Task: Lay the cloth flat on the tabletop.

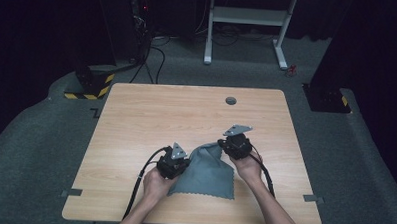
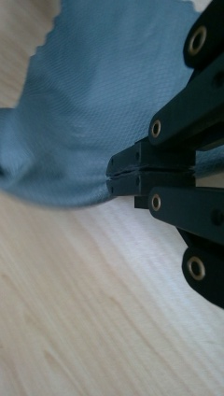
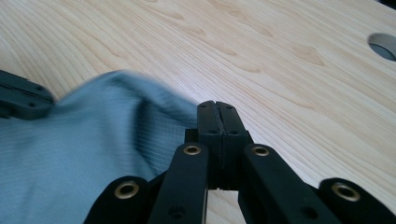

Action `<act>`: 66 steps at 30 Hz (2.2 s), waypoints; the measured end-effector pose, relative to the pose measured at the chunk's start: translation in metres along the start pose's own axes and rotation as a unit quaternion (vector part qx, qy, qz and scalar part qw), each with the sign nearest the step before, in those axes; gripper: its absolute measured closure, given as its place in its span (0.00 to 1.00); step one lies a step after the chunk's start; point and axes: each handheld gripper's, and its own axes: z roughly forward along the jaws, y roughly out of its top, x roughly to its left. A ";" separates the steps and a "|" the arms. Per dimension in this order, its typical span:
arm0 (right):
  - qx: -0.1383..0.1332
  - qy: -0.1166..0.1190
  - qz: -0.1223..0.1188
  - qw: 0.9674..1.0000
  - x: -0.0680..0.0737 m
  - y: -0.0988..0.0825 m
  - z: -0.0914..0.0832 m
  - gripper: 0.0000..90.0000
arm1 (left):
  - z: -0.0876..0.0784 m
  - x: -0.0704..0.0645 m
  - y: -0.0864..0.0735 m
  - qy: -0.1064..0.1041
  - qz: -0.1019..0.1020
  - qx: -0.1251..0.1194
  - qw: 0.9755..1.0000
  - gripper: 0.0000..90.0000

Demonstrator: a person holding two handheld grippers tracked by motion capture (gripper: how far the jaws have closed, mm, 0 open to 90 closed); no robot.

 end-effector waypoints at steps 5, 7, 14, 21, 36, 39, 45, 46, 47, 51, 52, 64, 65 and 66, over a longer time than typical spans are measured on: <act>0.021 -0.008 0.009 1.000 -0.012 -0.020 0.000 1.00 | 0.006 -0.013 -0.005 -0.023 0.021 0.011 0.999 0.97; 0.038 -0.007 0.016 0.999 -0.015 -0.029 0.004 1.00 | 0.010 -0.017 -0.003 -0.038 0.028 0.015 0.999 0.92; 0.019 0.016 0.070 0.997 -0.021 -0.045 0.002 0.83 | 0.011 0.000 0.011 -0.019 -0.031 -0.034 0.999 0.61; 0.019 0.031 0.074 0.997 -0.009 -0.049 0.001 0.78 | 0.041 0.023 0.040 -0.023 -0.059 -0.017 0.998 0.57; 0.046 0.044 0.060 0.996 0.002 -0.051 0.024 0.95 | 0.094 0.014 0.069 -0.036 -0.039 0.027 0.998 0.54; 0.045 0.042 0.053 0.997 0.003 -0.051 0.025 0.98 | 0.095 0.010 0.072 -0.028 -0.029 0.034 0.999 0.68; 0.042 0.039 0.056 0.997 0.005 -0.050 0.022 0.99 | 0.096 0.005 0.075 -0.051 -0.014 0.044 0.998 0.95; 0.038 0.039 0.052 0.997 0.005 -0.049 0.022 0.99 | 0.096 0.004 0.076 -0.051 -0.013 0.045 0.998 0.98; 0.035 0.037 0.052 0.997 0.005 -0.049 0.020 0.99 | 0.096 0.004 0.076 -0.049 -0.010 0.045 0.998 0.99; 0.025 0.034 0.049 0.998 0.003 -0.049 0.015 0.99 | 0.089 0.007 0.075 -0.044 -0.012 0.034 0.998 1.00; 0.023 0.033 0.049 0.998 0.003 -0.049 0.014 0.99 | 0.086 0.010 0.075 -0.043 -0.015 0.026 0.999 1.00; -0.020 0.024 0.048 0.998 -0.005 -0.044 -0.008 0.99 | 0.037 0.028 0.073 -0.015 -0.023 -0.042 0.999 1.00; -0.024 0.020 0.047 0.998 -0.004 -0.042 -0.011 0.99 | 0.036 0.027 0.074 -0.012 -0.019 -0.046 0.999 1.00; -0.030 0.017 0.047 0.998 -0.004 -0.040 -0.013 0.99 | 0.033 0.027 0.074 -0.009 -0.015 -0.051 0.999 1.00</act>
